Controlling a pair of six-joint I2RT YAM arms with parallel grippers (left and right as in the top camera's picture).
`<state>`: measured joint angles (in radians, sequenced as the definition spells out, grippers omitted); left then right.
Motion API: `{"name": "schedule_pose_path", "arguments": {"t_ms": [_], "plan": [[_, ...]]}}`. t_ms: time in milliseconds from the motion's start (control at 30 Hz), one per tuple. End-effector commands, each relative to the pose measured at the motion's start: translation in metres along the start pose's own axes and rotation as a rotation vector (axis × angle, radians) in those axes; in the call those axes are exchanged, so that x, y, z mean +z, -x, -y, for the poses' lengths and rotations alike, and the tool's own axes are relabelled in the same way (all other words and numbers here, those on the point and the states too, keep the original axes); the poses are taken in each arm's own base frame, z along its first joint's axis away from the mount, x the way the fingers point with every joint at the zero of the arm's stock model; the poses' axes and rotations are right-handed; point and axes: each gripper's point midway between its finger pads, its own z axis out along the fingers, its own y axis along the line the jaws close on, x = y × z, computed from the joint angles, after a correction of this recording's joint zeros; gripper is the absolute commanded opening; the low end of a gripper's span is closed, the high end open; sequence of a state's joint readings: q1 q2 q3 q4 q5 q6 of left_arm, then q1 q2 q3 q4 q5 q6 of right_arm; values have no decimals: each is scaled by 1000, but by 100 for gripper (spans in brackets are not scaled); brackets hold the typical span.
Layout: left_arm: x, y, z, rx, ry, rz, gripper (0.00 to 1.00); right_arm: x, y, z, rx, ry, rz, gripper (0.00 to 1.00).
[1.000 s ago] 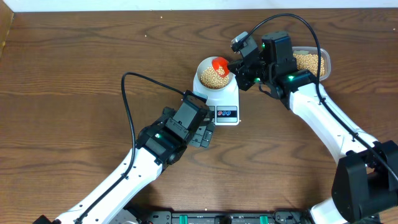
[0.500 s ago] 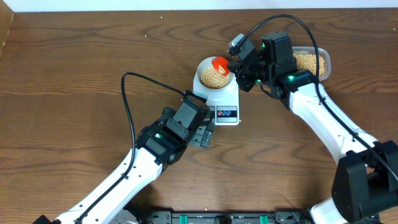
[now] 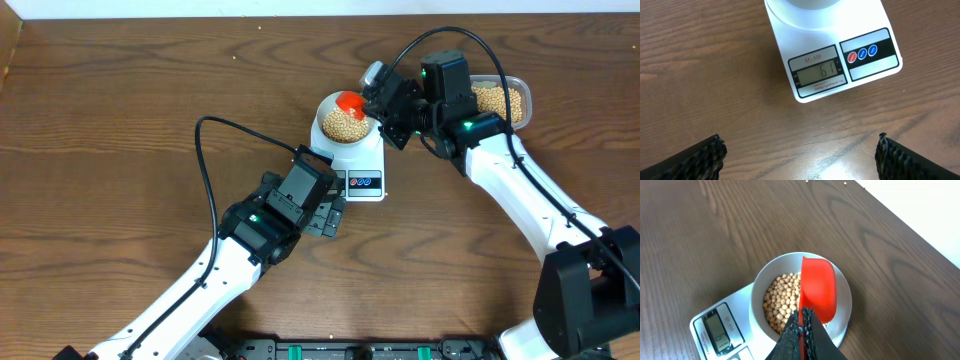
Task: Scoop item into bowl and weigh 50g on scale
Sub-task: 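Tip the scoop to pour soybeans into the bowl, then move the empty scoop back toward the soybean tub with the right gripper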
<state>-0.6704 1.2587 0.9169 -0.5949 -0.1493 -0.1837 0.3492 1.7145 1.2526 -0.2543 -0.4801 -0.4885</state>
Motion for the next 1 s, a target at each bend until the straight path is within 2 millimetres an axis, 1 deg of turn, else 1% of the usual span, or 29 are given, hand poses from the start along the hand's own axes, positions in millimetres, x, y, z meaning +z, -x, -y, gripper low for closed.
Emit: {"name": "schedule_pose_path", "arguments": {"t_ms": [0, 67, 167, 367, 433, 533, 633, 667, 700, 733, 800, 867, 900, 967], "plan": [[-1, 1, -3, -6, 15, 7, 98, -6, 15, -11, -49, 54, 59, 1], [-1, 1, -3, -6, 15, 7, 98, -10, 19, -12, -49, 72, 81, 1], [-1, 1, -3, -6, 15, 7, 98, -16, 22, -8, -47, 74, 102, 1], [-1, 1, -3, -6, 15, 7, 98, -34, 28, 6, -1, 31, 125, 1], [-1, 1, -3, -6, 15, 7, 98, -40, 30, 10, 34, 19, 132, 1], [-1, 1, -3, -6, 15, 7, 98, -50, 31, 20, 149, -2, 144, 1], [-1, 1, -3, -6, 15, 7, 98, -72, 27, 44, 391, -48, 166, 1], [-1, 1, -3, -6, 15, 7, 98, -78, 26, 48, 438, -52, 172, 1], [-1, 1, -3, -6, 15, 7, 98, -94, 23, 55, 513, -32, 194, 1], [-1, 1, -3, -6, 15, 7, 98, -99, 22, 55, 532, -18, 200, 1], [-1, 1, -3, -6, 15, 7, 98, -118, 15, 61, 611, 5, 215, 1], [-1, 1, -3, -6, 15, 7, 98, -133, 5, 67, 681, 1, 210, 1], [-1, 1, -3, -6, 15, 7, 98, -142, -5, 71, 723, -12, 198, 1], [-1, 1, -3, -6, 15, 7, 98, -152, -20, 76, 781, -36, 173, 1]]}}
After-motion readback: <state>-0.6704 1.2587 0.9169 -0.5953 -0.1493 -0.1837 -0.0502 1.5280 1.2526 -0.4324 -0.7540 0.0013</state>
